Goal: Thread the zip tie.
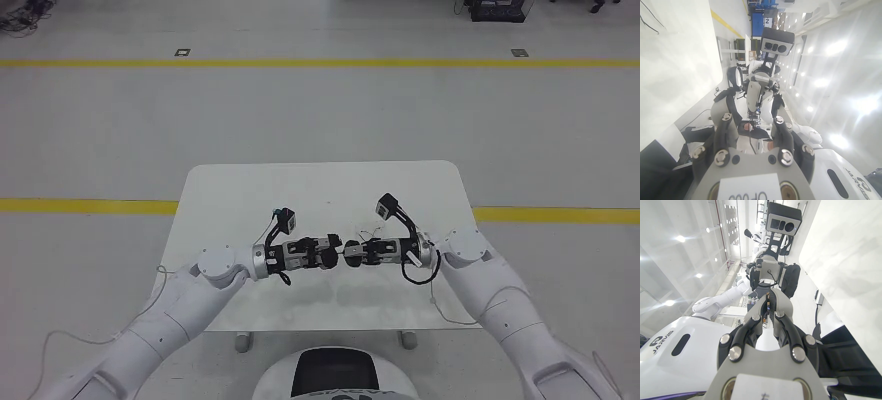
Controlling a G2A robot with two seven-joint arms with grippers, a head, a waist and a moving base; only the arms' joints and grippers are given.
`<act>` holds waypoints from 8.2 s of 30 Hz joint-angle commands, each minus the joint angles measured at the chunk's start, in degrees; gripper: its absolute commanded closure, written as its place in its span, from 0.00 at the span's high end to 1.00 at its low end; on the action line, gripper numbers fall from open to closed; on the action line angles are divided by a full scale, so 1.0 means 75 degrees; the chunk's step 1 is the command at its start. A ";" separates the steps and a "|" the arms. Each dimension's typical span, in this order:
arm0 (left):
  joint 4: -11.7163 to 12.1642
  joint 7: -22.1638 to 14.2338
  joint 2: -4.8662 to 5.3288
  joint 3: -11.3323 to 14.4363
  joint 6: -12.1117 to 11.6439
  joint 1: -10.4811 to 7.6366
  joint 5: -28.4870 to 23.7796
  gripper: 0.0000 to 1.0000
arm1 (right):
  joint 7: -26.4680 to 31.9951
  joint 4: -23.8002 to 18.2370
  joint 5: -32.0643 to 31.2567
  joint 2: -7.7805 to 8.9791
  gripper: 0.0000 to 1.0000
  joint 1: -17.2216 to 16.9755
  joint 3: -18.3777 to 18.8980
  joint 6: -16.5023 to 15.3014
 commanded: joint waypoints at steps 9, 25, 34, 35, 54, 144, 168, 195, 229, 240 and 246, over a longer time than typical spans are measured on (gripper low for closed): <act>0.0006 -0.0121 -0.0025 -0.0057 0.0030 0.0017 -0.0050 0.32 | -0.0184 0.0223 0.0013 -0.0013 0.00 0.0094 -0.0091 -0.0004; -0.0017 -0.0174 -0.0046 -0.0144 0.0053 0.0099 0.0010 0.24 | -0.0217 0.0620 0.0098 -0.0068 0.00 0.0245 -0.0337 0.0003; -0.0033 -0.0197 -0.0060 -0.0166 0.0087 0.0121 0.0078 0.18 | -0.0154 0.0766 0.0199 -0.0093 0.00 0.0322 -0.0423 -0.0004; -0.0033 -0.0201 -0.0061 -0.0167 0.0096 0.0121 0.0087 0.17 | -0.0150 0.0761 0.0212 -0.0095 0.00 0.0324 -0.0421 -0.0004; 0.0006 -0.0256 -0.0100 -0.0198 0.0174 0.0118 0.0170 0.09 | 0.0009 0.0706 0.0251 -0.0122 0.00 0.0328 -0.0359 -0.0004; 0.0171 -0.0304 -0.0239 -0.0278 0.0063 0.0073 0.0562 0.00 | 0.0138 0.0723 0.0321 -0.0117 1.00 0.0109 0.0188 -0.0004; -0.1001 0.1385 0.0438 -0.1878 -0.0632 0.1077 0.3775 0.00 | 0.0138 0.0723 0.0321 -0.0117 1.00 0.0109 0.0188 -0.0004; -0.1161 0.1095 0.0526 -0.2199 -0.0632 0.1290 0.3583 0.00 | 0.0138 0.0723 0.0321 -0.0117 1.00 0.0109 0.0188 -0.0004; -0.1161 0.1095 0.0526 -0.2199 -0.0632 0.1290 0.3583 0.00 | -0.1072 0.0268 -0.4036 0.0049 1.00 0.1530 -0.0559 0.1721; -0.1161 0.1095 0.0526 -0.2199 -0.0632 0.1290 0.3583 0.00 | -0.1372 0.0341 -0.4428 -0.0068 1.00 0.1775 -0.0962 0.2186; -0.1161 0.1095 0.0526 -0.2199 -0.0632 0.1290 0.3583 0.00 | -0.1372 0.0341 -0.4428 -0.0068 1.00 0.1775 -0.0962 0.2186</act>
